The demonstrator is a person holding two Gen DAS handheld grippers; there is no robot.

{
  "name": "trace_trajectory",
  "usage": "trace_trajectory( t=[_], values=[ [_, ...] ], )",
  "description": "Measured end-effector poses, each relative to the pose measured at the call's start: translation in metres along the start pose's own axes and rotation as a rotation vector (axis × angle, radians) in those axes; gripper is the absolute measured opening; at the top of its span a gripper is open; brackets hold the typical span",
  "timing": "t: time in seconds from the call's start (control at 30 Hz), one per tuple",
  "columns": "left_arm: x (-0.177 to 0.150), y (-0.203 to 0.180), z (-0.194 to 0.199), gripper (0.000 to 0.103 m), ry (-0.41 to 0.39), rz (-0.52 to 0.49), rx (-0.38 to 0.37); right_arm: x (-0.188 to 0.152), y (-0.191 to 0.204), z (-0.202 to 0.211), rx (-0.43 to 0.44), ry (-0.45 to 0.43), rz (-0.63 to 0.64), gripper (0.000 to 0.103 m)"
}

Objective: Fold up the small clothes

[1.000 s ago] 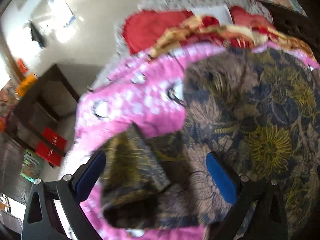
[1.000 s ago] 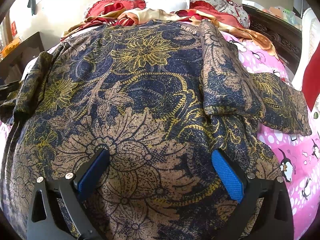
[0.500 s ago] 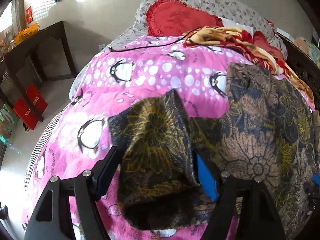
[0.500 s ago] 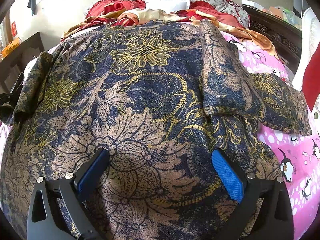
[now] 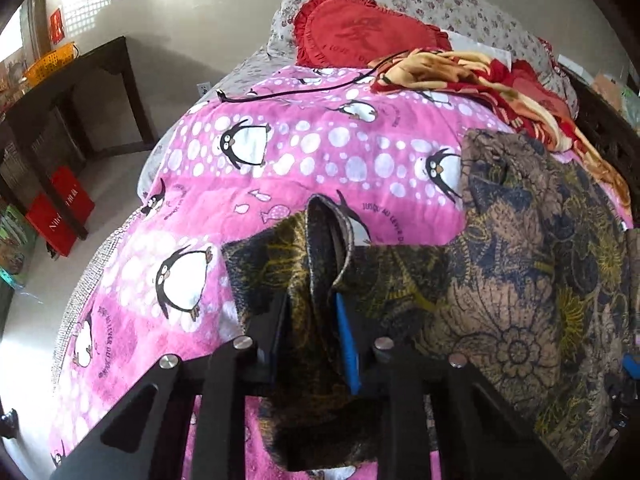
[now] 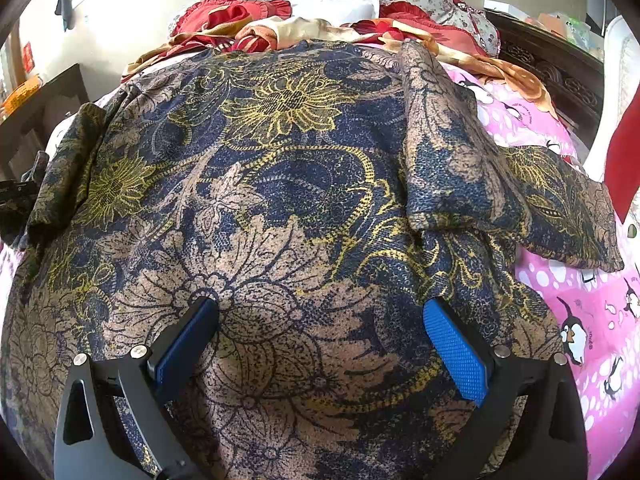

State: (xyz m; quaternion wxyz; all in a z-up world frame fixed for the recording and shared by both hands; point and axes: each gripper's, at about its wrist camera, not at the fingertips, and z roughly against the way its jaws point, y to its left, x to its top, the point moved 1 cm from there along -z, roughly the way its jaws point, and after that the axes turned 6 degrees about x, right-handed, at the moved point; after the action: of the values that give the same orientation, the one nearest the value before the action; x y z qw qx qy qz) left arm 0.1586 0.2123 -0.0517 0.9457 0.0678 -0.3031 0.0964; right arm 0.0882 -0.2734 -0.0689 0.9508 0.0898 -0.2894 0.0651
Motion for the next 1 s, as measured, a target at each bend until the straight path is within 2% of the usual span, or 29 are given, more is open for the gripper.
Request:
trace_trajectory(
  t=[0.07, 0.17, 0.23, 0.47, 0.53, 0.63, 0.77, 0.9, 1.0],
  values=[
    [-0.001, 0.001, 0.002, 0.027, -0.008, 0.002, -0.02, 0.0, 0.0, 0.0, 0.001, 0.0, 0.0, 0.103],
    [-0.001, 0.001, 0.007, 0.039, -0.027, 0.022, -0.057, 0.0, 0.0, 0.0, 0.0, 0.0, 0.0, 0.103],
    [0.0, -0.006, 0.01, 0.046, -0.043, -0.001, -0.052, 0.0, 0.0, 0.0, 0.001, 0.0, 0.0, 0.103],
    [0.006, -0.03, 0.011, 0.047, -0.063, -0.103, -0.012, 0.0, 0.0, 0.0, 0.0, -0.001, 0.0, 0.103],
    [0.005, -0.029, 0.017, 0.047, -0.091, -0.107, -0.037, 0.0, 0.0, 0.0, 0.0, -0.001, 0.0, 0.103],
    [0.002, -0.024, 0.036, 0.047, -0.174, -0.111, -0.064, 0.0, 0.0, 0.0, -0.001, -0.001, 0.0, 0.103],
    [-0.001, -0.031, 0.042, 0.047, -0.191, -0.166, -0.083, -0.001, 0.0, 0.001, 0.0, -0.001, 0.0, 0.103],
    [-0.001, -0.033, 0.025, 0.047, -0.128, -0.147, -0.101, 0.0, 0.0, 0.001, -0.001, -0.001, 0.0, 0.103],
    [-0.003, -0.029, 0.007, 0.047, -0.047, -0.099, -0.188, 0.0, 0.0, 0.001, 0.0, -0.001, 0.0, 0.103]
  ],
)
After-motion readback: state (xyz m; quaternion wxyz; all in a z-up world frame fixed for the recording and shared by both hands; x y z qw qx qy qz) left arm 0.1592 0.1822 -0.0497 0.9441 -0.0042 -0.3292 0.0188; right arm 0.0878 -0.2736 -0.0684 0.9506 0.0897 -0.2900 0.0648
